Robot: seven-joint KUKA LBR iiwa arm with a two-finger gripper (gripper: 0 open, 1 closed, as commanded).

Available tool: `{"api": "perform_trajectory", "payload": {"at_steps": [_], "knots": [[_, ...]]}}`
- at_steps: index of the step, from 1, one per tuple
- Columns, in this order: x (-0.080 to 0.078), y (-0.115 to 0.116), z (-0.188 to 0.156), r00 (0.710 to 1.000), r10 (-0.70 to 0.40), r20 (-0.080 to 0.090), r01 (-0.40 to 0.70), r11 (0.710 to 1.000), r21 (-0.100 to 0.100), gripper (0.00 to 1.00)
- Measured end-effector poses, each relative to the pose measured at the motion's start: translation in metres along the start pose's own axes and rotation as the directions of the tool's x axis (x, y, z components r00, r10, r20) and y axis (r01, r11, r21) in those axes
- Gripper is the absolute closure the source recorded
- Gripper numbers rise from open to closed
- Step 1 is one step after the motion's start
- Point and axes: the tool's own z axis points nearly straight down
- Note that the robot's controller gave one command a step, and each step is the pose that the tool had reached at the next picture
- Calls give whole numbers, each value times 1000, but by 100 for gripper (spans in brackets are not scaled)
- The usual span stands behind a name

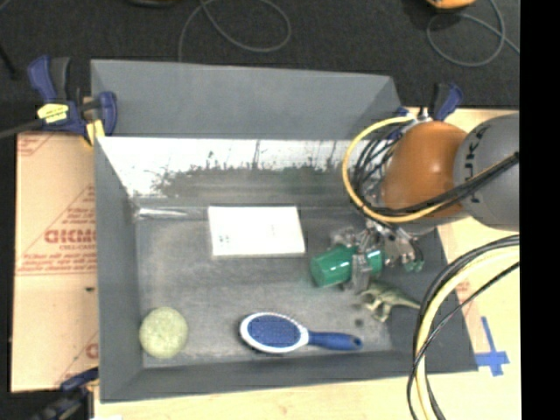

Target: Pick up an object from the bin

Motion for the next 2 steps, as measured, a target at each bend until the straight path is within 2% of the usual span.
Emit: {"api": "perform_trajectory", "payload": {"at_steps": [2], "knots": [[2, 0, -19, 1000, -1, -11, 1, 1000, -1, 100]]}}
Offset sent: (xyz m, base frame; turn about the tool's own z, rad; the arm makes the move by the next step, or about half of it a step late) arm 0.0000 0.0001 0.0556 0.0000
